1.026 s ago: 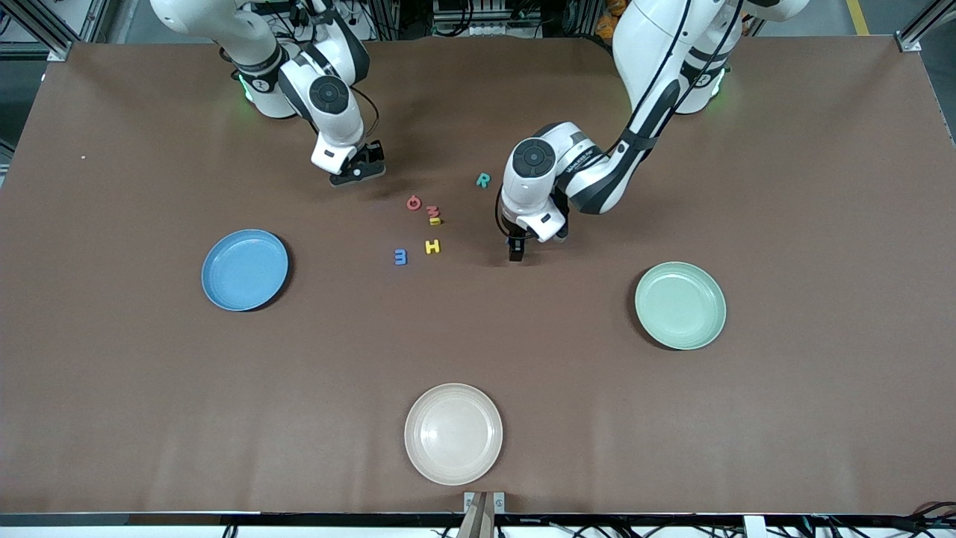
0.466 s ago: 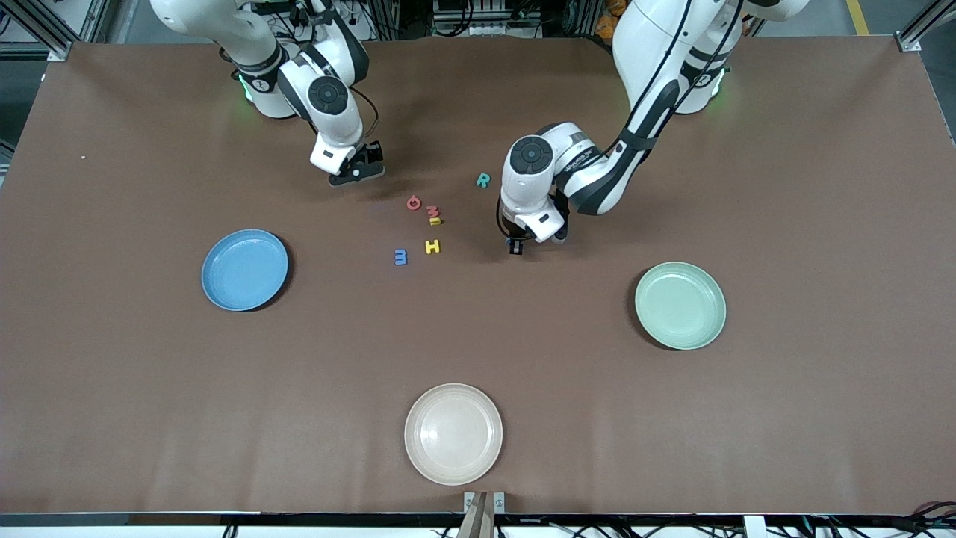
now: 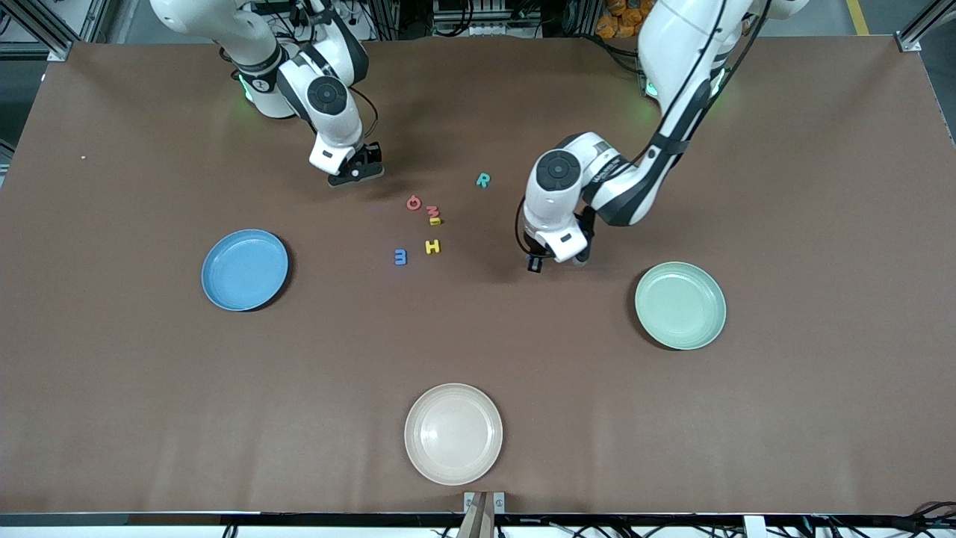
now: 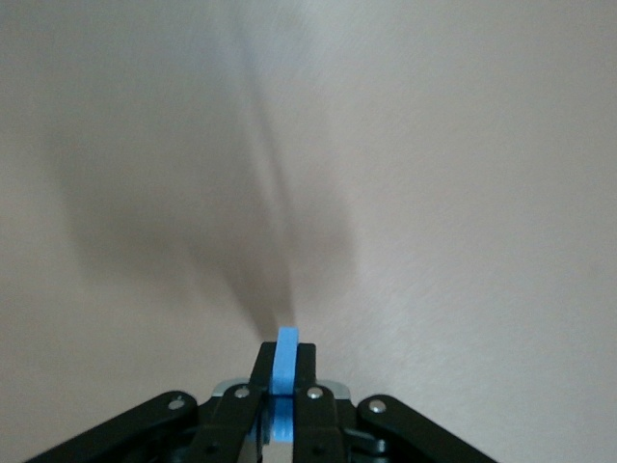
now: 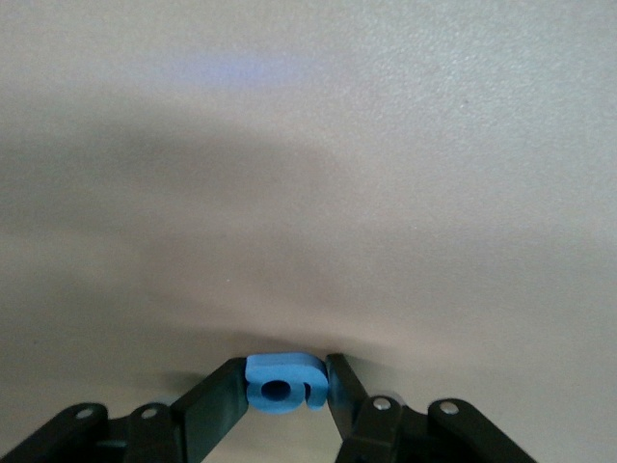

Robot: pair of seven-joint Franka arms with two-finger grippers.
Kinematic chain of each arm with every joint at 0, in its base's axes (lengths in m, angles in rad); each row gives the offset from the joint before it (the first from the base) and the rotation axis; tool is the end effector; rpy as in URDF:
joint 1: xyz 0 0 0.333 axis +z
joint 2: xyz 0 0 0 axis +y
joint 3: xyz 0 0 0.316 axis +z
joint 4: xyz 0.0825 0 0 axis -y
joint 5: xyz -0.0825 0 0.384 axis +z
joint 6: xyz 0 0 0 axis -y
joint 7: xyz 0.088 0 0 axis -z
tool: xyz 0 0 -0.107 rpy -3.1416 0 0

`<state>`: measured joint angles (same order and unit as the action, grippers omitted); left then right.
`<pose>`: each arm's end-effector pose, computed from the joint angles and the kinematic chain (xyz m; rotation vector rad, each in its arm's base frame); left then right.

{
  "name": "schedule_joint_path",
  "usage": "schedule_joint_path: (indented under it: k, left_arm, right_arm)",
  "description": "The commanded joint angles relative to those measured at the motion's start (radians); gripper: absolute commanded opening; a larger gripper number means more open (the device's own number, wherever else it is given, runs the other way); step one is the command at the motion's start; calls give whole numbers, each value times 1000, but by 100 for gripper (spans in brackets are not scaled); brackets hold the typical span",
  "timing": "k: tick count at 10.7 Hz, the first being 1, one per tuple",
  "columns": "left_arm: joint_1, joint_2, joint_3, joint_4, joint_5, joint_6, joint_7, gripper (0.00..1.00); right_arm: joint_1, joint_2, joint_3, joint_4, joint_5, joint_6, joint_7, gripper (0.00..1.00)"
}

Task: Sort upper and lower case letters into plates
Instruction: 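Grasp the blue letter with the right gripper while the left gripper grasps M, then drop the blue letter on the blue plate while the left gripper drops M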

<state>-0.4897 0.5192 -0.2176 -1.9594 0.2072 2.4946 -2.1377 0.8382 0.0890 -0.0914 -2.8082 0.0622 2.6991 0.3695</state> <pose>0.4742 -0.4007 0.2160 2.4794 1.8778 0.0394 0.2580 0.2343 0.1657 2.9982 0.4808 -0.2654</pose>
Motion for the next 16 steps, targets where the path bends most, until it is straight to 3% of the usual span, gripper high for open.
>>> schedule_joint_path:
  k: [1, 3, 9, 13, 16]
  left_arm:
    - [35, -60, -9, -6, 17, -74, 141, 0]
    - [89, -99, -22, 0, 11, -141, 325, 0]
    - [305, -214, -25, 79, -104, -429, 998, 0]
    - [459, -235, -16, 77, -95, -467, 1405, 0]
    - [516, -196, 21, 71, -95, -465, 1661, 0]
  right_arm:
    - [-48, -23, -1, -7, 8, -27, -24, 25]
    - [-103, -25, -4, 59, 8, -161, -68, 24]
    - [-278, -28, -10, 151, -2, -266, -178, 24]
    - [-484, -26, -13, 266, -24, -328, -300, 19]
    - [-586, -17, -14, 311, -123, -315, -291, 19]
